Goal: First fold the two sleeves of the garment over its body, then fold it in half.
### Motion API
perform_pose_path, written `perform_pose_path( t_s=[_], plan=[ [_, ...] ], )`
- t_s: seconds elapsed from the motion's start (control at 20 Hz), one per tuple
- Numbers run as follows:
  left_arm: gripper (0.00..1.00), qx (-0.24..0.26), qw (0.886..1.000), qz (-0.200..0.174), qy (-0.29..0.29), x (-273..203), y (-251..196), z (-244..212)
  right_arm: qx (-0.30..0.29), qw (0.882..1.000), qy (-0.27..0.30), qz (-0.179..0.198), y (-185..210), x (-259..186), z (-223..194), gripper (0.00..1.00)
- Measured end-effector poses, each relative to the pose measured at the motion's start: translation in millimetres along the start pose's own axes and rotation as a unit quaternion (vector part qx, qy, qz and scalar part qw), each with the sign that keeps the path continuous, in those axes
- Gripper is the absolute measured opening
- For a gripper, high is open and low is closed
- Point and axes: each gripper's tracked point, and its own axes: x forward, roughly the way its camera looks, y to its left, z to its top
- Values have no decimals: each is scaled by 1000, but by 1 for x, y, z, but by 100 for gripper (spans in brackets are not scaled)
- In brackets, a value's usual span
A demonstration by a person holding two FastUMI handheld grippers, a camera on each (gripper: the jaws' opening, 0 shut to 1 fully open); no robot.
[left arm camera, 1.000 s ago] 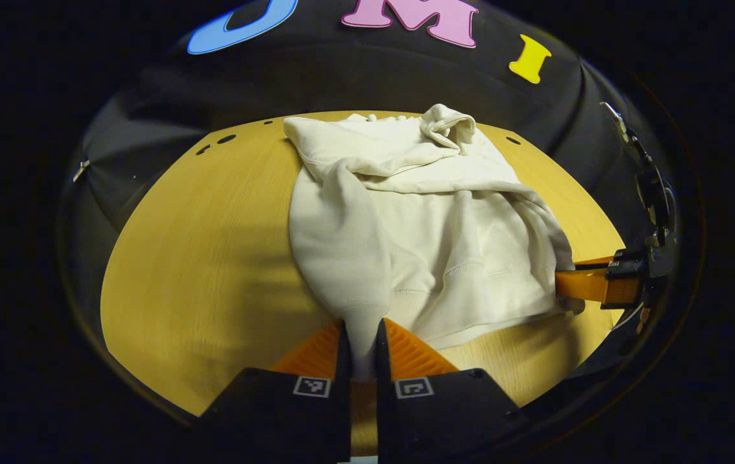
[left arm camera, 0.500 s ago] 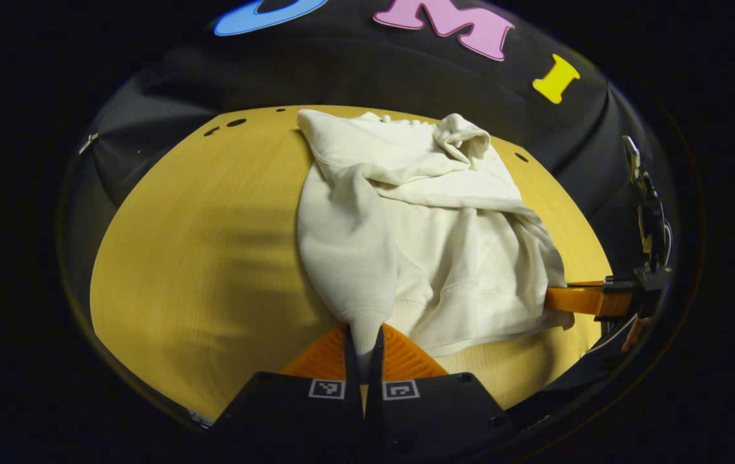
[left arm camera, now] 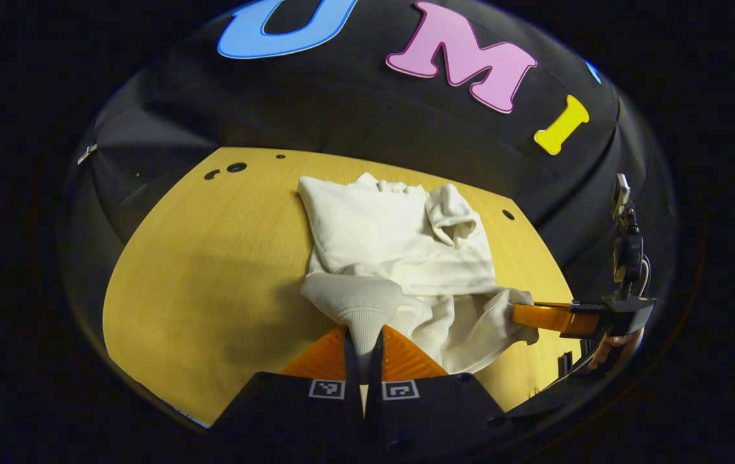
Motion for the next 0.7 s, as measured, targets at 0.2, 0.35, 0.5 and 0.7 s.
perform_pose_path(
  t_s=[0.2,0.35,0.5,0.7],
  plan=[
    [7,-1,1000,-3,-16,9,-3,53,-12,999,-33,12,8,15,61,10],
    [6,-26,999,-8,-23,24,-7,99,-8,999,-51,12,7,28,103,9],
    [6,-47,999,4,3,51,4,129,19,998,-65,6,-1,49,146,10],
    [6,-67,997,17,25,101,21,154,39,996,-77,-15,-23,89,185,9]
  ],
)
